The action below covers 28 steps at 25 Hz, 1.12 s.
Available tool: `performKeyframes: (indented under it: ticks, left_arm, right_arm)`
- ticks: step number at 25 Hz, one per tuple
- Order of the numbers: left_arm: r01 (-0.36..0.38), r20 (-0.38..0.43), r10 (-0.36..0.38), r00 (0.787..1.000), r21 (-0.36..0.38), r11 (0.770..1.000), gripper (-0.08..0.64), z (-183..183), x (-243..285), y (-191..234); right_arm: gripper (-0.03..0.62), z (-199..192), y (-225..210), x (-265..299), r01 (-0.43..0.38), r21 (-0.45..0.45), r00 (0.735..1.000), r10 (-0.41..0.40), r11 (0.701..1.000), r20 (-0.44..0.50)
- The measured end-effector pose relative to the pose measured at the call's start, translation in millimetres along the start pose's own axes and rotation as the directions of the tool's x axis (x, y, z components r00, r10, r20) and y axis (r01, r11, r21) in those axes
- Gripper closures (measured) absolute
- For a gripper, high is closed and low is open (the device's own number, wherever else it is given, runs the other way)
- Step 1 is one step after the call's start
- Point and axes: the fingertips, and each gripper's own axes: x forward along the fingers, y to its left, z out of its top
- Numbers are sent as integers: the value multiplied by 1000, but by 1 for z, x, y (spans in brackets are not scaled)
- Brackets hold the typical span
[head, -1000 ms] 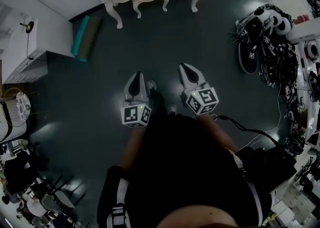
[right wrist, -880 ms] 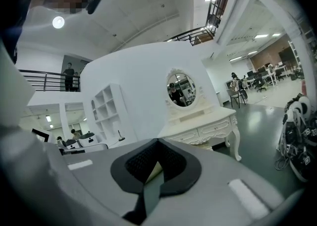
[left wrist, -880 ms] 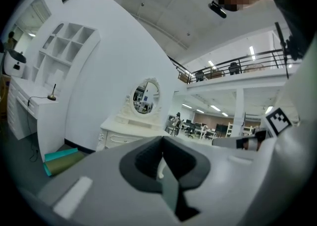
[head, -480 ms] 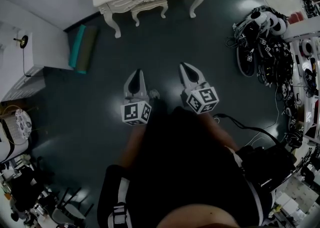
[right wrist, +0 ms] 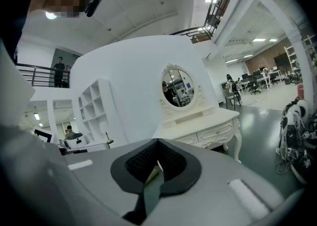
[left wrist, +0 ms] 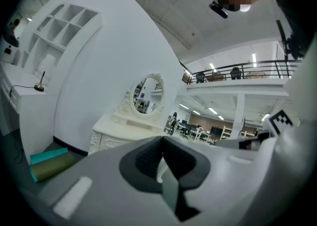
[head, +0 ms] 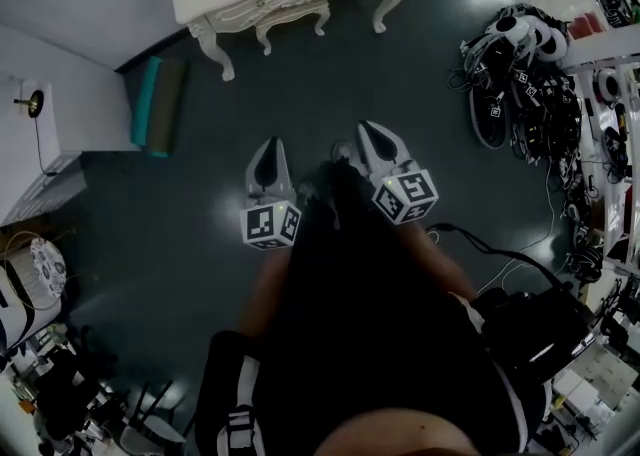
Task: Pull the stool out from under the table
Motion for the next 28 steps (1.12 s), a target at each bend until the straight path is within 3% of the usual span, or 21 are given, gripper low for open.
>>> performKeyframes:
  ticks: [14, 28]
  left_arm:
    - [-29, 2, 29, 1000, -4, 1000, 549, 10, 128, 0]
    - [-125, 3, 125, 992, -3, 992, 551, -4, 221, -1]
  right_arm:
    - [594, 42, -83, 99, -50, 32, 999, 50, 998, 0]
    - [594, 57, -160, 182, -100, 85, 994, 102, 991, -26]
